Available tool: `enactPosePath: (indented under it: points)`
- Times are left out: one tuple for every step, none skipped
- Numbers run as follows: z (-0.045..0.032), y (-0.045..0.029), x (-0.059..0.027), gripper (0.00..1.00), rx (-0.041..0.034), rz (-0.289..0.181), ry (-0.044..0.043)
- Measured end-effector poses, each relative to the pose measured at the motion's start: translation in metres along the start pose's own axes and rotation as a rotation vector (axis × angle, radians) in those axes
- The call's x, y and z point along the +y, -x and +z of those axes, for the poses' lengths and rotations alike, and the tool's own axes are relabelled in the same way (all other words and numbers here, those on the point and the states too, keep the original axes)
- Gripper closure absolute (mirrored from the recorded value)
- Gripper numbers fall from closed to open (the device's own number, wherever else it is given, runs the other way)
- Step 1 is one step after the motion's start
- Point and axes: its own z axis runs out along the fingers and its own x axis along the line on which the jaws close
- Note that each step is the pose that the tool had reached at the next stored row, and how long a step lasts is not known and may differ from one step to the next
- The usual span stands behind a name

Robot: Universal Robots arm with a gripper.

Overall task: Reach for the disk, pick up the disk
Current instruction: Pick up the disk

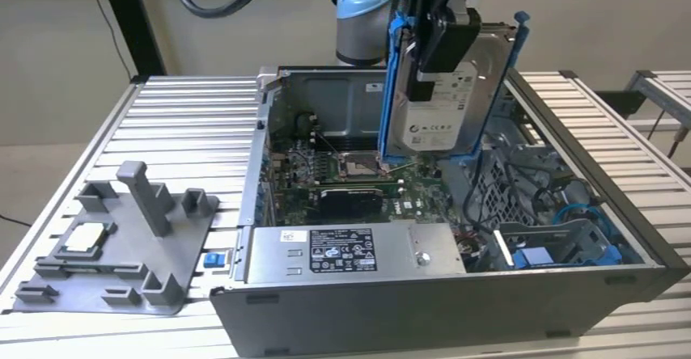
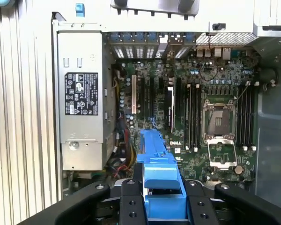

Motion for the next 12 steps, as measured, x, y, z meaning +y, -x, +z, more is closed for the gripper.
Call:
enactPosePath:
  points:
    - [0.0000, -0.0036, -0.0001, 1.00, 0.0000, 0.000, 0.0000]
    - [-0.0001, -0.0072, -0.0002, 1.00, 0.0000, 0.000, 0.0000]
    - [-0.0002, -0.0107, -0.0003, 1.00, 0.0000, 0.000, 0.0000]
    - [-0.0002, -0.0141, -0.0004, 1.00, 0.0000, 0.000, 0.0000]
    - [-0.0002, -0.0176, -0.0005, 1.00, -0.0001, 0.000, 0.0000]
    - [-0.0004, -0.0212, -0.0006, 1.00, 0.0001, 0.000, 0.0000]
    - [-0.0004, -0.0247, -0.0007, 1.00, 0.0001, 0.000, 0.0000]
    - [-0.0004, -0.0284, -0.0008, 1.00, 0.0000, 0.000, 0.0000]
    - [-0.0005, -0.0321, -0.0009, 1.00, 0.0000, 0.000, 0.0000]
    - [-0.0006, -0.0354, -0.0010, 1.00, 0.0000, 0.000, 0.0001]
    - [-0.0006, -0.0389, -0.0011, 1.00, -0.0001, 0.000, 0.0000]
    - [-0.0006, -0.0423, -0.0012, 1.00, -0.0001, 0.000, 0.0000]
